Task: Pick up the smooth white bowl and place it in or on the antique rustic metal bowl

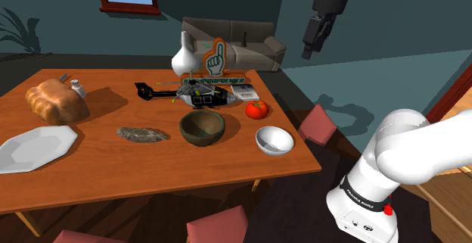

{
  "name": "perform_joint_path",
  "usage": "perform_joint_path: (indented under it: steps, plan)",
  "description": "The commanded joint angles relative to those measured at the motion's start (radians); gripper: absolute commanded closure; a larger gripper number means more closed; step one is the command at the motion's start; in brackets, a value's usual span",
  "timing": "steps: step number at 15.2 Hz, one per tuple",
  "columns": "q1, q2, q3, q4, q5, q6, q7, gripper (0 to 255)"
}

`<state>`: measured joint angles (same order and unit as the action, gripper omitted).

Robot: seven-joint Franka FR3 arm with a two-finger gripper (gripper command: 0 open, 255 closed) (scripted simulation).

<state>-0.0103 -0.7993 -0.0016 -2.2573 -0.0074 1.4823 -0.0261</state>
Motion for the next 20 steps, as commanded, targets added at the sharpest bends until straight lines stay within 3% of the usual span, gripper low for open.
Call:
perform_joint_path:
  steps: [1, 11, 20]
  plan:
    - [0.000, 0.000, 0.000, 0.000, 0.000, 0.000, 0.000, 0]
    - [-0.040, -0.048, -0.080, -0.354, -0.039, 0.321, -0.045, 0]
    - [-0.088, 0.066, -0.170, -0.582, -0.083, 0.675, -0.096, 0]
